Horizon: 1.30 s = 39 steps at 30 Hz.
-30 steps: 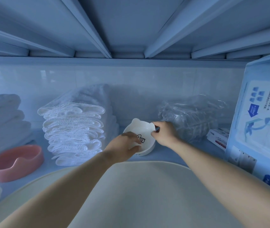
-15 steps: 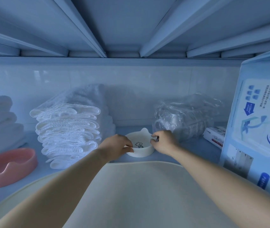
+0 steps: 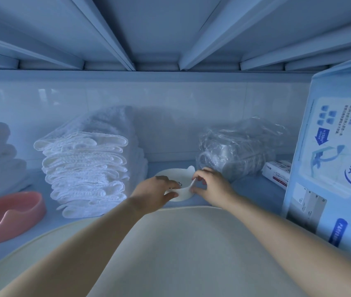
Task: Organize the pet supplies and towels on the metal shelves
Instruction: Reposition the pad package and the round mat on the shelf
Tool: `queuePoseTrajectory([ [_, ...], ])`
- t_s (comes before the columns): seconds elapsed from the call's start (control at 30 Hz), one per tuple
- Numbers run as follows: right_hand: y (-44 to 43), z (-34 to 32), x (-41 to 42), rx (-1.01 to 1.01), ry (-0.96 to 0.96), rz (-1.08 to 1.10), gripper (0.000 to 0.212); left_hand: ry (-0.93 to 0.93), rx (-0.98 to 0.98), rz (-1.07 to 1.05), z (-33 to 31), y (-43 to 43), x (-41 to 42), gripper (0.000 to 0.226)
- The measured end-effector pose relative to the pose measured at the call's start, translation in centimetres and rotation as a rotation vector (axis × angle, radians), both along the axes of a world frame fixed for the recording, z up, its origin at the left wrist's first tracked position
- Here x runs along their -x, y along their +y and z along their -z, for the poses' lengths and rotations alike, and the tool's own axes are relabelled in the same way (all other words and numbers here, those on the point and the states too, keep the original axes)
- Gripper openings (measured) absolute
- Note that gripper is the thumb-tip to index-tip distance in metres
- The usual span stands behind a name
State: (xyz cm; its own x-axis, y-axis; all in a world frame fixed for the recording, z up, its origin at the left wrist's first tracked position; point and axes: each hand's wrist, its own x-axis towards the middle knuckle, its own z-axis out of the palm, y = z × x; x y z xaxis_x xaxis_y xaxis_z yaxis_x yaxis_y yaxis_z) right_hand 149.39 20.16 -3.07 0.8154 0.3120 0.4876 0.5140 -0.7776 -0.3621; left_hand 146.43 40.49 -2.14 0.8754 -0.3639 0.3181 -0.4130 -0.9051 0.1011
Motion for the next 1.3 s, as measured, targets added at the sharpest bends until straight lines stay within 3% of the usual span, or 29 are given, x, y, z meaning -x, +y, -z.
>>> queuePoseTrajectory([
  [0.13, 0.4, 0.4, 0.3, -0.029, -0.072, -0.052, 0.032, 0.001, -0.089, -0.055, -0.4, 0.3, -0.1, 0.029],
  [0.33, -0.5, -3.9, -0.4, -0.021, -0.477, 0.138, 0.031, -0.020, -0.093, -0.133, -0.6, 0.4, -0.2, 0.029],
  [0.53, -1.3, -5.2, -1.3, 0.328, -0.326, 0.426, 0.050, -0.034, -0.060, -0.168, -2.0, 1.5, -0.9, 0.050],
  [0.63, -1.1, -5.4, -1.9, 0.365, -0.156, 0.624, 0.068, -0.052, -0.001, -0.124, -2.9, 0.8, -1.4, 0.059],
  [0.7, -0.6, -5.6, -2.0, 0.357, -0.091, 0.661, 0.065, -0.058, 0.027, -0.092, -3.7, -0.1, -1.7, 0.052],
  [0.83, -1.3, -5.7, -1.9, 0.342, -0.132, 0.625, 0.044, -0.107, 0.086, 0.038, -5.3, -2.1, -3.2, 0.040],
  [1.1, -3.8, -6.1, -1.6, 0.222, -0.120, 0.448, 0.046, -0.182, 0.103, 0.189, -7.7, -7.2, -6.4, 0.058],
  [1.3, -4.5, -6.6, -0.8, 0.205, -0.075, 0.377, 0.050, -0.070, -0.079, 0.171, -7.0, -8.8, -8.4, 0.064],
])
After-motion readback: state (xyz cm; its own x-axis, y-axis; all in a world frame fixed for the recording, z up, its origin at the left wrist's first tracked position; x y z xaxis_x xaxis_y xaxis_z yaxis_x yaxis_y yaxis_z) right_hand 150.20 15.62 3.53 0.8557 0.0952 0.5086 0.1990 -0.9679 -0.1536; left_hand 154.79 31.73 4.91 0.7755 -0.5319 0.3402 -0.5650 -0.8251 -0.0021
